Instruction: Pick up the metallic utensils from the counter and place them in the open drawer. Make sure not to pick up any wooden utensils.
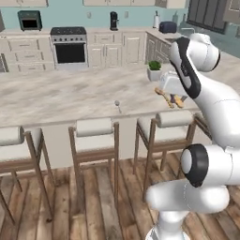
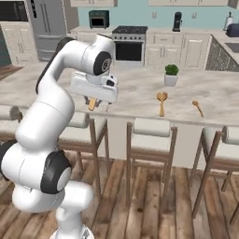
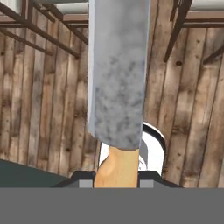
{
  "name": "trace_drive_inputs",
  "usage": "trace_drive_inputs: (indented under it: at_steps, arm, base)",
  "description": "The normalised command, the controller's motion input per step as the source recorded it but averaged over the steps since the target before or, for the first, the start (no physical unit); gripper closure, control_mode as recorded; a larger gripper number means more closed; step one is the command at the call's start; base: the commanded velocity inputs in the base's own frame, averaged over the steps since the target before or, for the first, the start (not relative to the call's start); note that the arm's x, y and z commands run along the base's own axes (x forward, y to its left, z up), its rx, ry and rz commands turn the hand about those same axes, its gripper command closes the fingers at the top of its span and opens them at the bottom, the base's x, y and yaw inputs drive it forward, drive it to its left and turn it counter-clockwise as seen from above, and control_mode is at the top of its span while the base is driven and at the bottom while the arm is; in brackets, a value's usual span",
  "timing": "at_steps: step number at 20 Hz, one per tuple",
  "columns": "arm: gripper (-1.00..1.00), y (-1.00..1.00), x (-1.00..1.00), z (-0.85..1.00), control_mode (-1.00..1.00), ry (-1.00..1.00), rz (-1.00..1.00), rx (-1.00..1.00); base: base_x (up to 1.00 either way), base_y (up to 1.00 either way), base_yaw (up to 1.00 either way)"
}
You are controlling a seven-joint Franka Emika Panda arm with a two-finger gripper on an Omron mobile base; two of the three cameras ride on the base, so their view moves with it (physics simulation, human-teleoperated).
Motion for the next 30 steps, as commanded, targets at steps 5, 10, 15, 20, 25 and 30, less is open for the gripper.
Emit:
trace_drive_inputs:
  at_steps: [5,10,15,20,25,30]
  arm:
    - [1.00,0.00,0.00,0.00,1.00,0.00,0.00,0.00]
    - [1.00,0.00,0.00,0.00,1.00,0.00,0.00,0.00]
    - [1.00,0.00,0.00,0.00,1.00,0.00,0.00,0.00]
    - [1.00,0.00,0.00,0.00,1.00,0.00,0.00,0.00]
    - [1.00,0.00,0.00,0.00,1.00,0.00,0.00,0.00]
    - [1.00,0.00,0.00,0.00,1.00,0.00,0.00,0.00]
  base:
    - [-0.84,1.00,-0.01]
    - [-0.40,1.00,-0.07]
    - [-0.01,1.00,-0.11]
    - [0.02,1.00,-0.13]
    - [0.06,1.00,-0.16]
    - [0.09,1.00,-0.23]
